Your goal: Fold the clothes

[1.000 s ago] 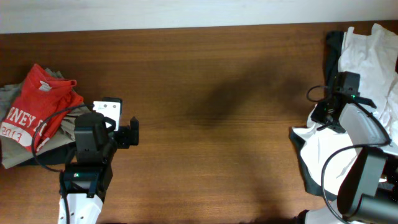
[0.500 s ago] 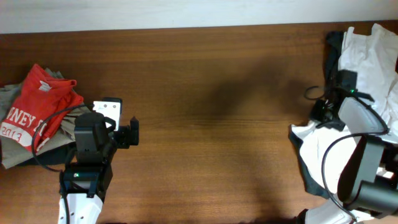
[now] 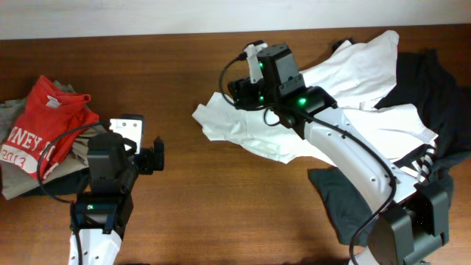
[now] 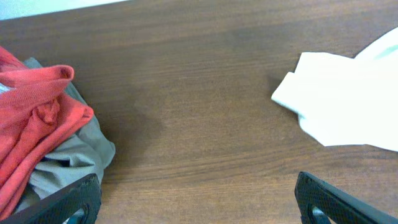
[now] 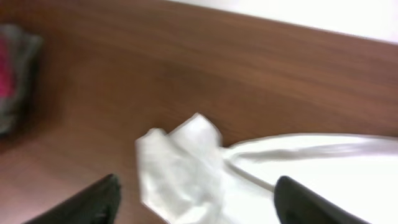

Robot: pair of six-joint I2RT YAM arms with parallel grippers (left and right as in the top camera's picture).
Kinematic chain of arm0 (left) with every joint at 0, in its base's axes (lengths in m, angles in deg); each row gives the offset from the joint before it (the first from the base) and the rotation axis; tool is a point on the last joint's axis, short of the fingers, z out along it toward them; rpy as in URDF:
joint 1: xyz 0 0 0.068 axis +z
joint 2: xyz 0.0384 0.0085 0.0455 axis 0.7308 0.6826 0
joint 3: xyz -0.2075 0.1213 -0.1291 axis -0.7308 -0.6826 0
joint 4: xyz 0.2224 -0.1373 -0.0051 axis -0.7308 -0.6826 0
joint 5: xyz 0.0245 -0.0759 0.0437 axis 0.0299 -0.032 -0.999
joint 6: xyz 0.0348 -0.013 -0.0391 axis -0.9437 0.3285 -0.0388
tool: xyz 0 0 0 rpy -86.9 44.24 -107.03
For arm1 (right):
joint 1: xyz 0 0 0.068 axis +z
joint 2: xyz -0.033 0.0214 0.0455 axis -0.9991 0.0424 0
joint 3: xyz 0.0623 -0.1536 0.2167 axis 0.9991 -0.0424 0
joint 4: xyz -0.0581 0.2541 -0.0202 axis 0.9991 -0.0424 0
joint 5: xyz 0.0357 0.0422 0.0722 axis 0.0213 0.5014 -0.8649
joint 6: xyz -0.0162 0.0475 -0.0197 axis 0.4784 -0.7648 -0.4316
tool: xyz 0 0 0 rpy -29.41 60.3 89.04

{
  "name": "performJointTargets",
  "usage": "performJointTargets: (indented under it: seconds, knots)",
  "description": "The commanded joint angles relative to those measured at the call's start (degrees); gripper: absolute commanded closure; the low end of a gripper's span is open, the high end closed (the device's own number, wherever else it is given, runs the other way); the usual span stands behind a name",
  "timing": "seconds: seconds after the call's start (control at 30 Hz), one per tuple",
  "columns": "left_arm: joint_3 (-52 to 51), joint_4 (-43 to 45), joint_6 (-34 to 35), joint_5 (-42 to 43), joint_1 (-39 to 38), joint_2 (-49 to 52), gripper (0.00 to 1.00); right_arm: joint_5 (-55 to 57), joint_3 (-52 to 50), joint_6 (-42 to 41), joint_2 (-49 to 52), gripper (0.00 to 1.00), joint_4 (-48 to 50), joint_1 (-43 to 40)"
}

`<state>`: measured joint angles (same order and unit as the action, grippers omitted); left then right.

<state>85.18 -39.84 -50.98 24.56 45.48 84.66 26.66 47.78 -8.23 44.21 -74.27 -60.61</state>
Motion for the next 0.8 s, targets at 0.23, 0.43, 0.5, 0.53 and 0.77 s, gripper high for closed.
performJointTargets:
  seconds: [0.23,0.43,0.5,0.53,0.77]
  knots:
    - [1.0,14.8,15.9,23.2,-6.6,19.0,0.01,11.1,0.7,-5.1,-0.7,0.01,-30.0,-29.6]
    - [8.2,19.2,27.4,22.9,-18.3,43.8,0.01,8.8,0.7,-5.1,-0.7,0.01,-34.6,-33.8]
    - [12.9,19.4,32.6,22.9,-18.9,51.4,0.01,8.8,0.7,-5.1,-0.7,0.01,-35.6,-33.8]
    - [14.3,20.4,32.6,22.9,-18.9,53.3,0.01,8.8,0.7,-5.1,-0.7,0.01,-35.7,-33.8]
    - [15.6,31.1,32.4,21.2,-19.1,58.5,0.93,8.8,0.7,-4.9,-0.7,0.01,-36.4,-33.8]
